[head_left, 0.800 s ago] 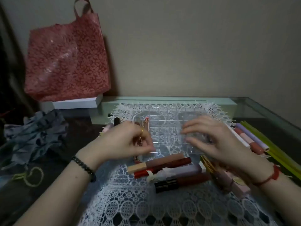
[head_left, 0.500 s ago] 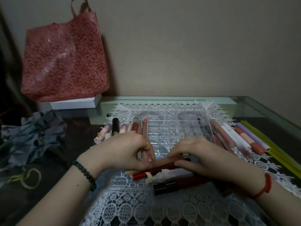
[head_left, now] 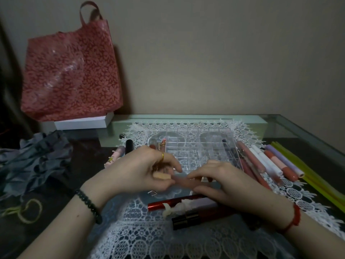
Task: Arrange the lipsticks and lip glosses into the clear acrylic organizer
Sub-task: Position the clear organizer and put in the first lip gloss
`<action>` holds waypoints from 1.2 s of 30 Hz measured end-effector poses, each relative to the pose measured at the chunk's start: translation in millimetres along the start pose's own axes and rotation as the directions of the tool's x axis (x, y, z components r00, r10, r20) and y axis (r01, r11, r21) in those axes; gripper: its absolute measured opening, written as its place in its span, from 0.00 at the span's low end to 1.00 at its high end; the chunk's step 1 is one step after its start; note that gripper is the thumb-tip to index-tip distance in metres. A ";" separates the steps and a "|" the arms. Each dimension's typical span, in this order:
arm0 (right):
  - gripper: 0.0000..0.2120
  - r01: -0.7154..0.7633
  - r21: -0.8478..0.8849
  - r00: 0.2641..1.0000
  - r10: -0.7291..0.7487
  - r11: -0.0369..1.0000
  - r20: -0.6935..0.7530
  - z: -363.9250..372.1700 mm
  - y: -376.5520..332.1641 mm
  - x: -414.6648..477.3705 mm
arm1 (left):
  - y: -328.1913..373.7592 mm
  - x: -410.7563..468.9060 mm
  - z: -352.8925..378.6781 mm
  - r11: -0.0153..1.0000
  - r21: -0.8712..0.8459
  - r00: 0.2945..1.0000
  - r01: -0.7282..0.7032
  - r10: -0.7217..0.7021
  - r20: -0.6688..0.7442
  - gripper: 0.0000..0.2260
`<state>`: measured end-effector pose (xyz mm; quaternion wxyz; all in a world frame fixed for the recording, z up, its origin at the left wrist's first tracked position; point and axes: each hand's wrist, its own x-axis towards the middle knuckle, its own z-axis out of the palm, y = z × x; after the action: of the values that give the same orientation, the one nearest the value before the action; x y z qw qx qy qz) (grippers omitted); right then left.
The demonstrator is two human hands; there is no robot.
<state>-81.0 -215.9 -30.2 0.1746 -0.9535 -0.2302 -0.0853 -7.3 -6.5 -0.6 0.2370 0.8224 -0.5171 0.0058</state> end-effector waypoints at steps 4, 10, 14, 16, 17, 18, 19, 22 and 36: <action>0.11 -0.027 0.094 0.996 0.035 0.995 -0.083 -3.3 -4.2 2.4 | 6.6 3.8 1.7 0.958 -0.270 0.958 -0.097 0.016 -0.287 0.12; 0.09 -0.068 0.313 0.954 0.154 0.947 -0.257 -28.3 -7.1 23.6 | 15.5 29.0 0.8 0.781 -0.589 0.803 -0.209 -0.207 -0.559 0.15; 0.09 -0.045 0.420 0.925 0.197 0.907 -0.325 -44.7 -6.1 60.4 | 5.2 58.2 -14.3 0.750 -0.633 0.752 -0.194 -0.300 -0.587 0.09; 0.11 -0.037 0.472 0.907 0.228 0.881 -0.354 -46.2 -2.7 80.0 | -5.5 70.1 -21.6 0.766 -0.617 0.727 -0.180 -0.319 -0.608 0.08; 0.11 -0.035 0.506 0.897 0.251 0.862 -0.364 -44.9 -0.2 88.5 | -11.5 75.0 -23.6 0.769 -0.616 0.710 -0.173 -0.335 -0.619 0.09; 0.10 -0.038 0.534 0.886 0.276 0.845 -0.374 -42.2 2.8 96.2 | -17.2 79.1 -24.4 0.764 -0.622 0.694 -0.170 -0.355 -0.626 0.09; 0.10 -0.045 0.556 0.873 0.303 0.830 -0.382 -38.9 5.6 102.5 | -22.5 82.4 -24.0 0.756 -0.633 0.678 -0.169 -0.377 -0.631 0.09; 0.11 -0.050 0.608 0.852 0.351 0.792 -0.388 -29.3 12.3 114.8 | -36.4 88.6 -19.4 0.737 -0.658 0.643 -0.155 -0.430 -0.633 0.08; 0.12 0.071 0.692 0.815 0.358 0.718 -0.455 -36.7 24.3 129.1 | -68.9 94.7 -2.5 0.729 -0.681 0.756 -0.073 -0.405 -0.515 0.09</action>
<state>40.8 -197.0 28.0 0.5772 -0.7684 -0.1046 -0.2558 96.2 -61.5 -0.8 0.6723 0.6762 -0.2917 0.0749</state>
